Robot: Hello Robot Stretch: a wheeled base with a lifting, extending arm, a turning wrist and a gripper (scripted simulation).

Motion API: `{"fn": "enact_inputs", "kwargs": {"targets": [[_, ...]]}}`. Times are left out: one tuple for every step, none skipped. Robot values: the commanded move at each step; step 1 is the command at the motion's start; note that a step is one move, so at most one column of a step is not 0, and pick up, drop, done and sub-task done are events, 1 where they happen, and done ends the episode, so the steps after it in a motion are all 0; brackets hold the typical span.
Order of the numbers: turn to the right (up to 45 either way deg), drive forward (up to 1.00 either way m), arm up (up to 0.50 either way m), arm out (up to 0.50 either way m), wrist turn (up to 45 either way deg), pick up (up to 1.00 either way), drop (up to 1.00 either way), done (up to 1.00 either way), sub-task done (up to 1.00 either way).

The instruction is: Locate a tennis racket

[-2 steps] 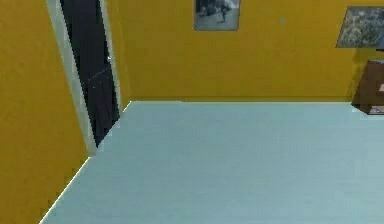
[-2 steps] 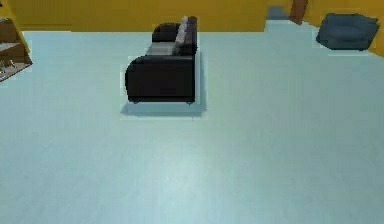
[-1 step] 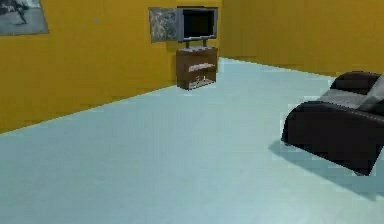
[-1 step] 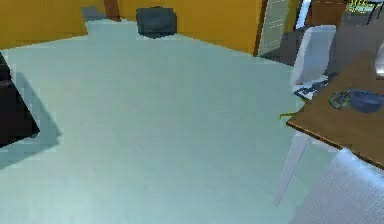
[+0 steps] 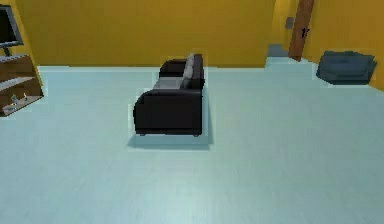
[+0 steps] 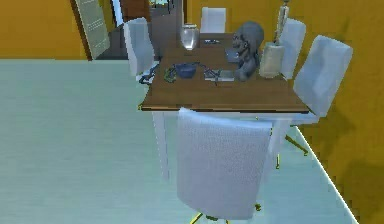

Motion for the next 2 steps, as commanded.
{"fn": "enact_inputs", "kwargs": {"targets": [[0.0, 0.3, 0.0, 0.0, 0.0, 0.0, 0.0, 0.0, 0.0], [24.0, 0.0, 0.0, 0.0, 0.0, 0.0, 0.0, 0.0, 0.0]]}}
